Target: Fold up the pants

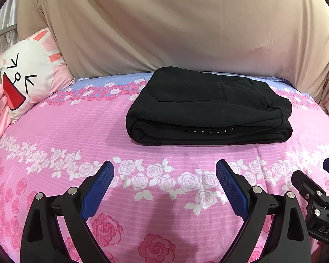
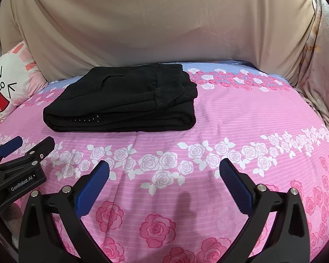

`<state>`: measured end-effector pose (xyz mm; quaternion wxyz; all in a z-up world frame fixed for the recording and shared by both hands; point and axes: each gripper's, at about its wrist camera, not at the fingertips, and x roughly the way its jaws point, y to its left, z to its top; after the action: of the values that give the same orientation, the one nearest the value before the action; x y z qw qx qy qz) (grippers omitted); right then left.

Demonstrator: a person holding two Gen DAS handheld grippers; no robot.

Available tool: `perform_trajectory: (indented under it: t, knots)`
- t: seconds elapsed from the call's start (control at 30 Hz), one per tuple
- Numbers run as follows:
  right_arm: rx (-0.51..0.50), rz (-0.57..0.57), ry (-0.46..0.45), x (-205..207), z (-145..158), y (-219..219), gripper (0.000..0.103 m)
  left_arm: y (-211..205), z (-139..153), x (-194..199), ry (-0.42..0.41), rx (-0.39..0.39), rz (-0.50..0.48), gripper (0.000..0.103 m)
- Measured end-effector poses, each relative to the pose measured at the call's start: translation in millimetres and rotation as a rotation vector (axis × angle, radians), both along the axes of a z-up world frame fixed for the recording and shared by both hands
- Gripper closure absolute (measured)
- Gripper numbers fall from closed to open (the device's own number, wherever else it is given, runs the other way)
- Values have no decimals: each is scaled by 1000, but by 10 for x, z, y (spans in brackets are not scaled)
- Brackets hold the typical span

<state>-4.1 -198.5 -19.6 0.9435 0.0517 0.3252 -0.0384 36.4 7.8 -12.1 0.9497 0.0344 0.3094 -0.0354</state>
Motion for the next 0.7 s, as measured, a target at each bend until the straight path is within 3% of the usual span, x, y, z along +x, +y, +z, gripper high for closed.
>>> perform_trajectory:
  t: [0.7]
  knots:
    - [-10,4,10,25,-6,-7,5,-18,39,-71,-35,4,7,11]
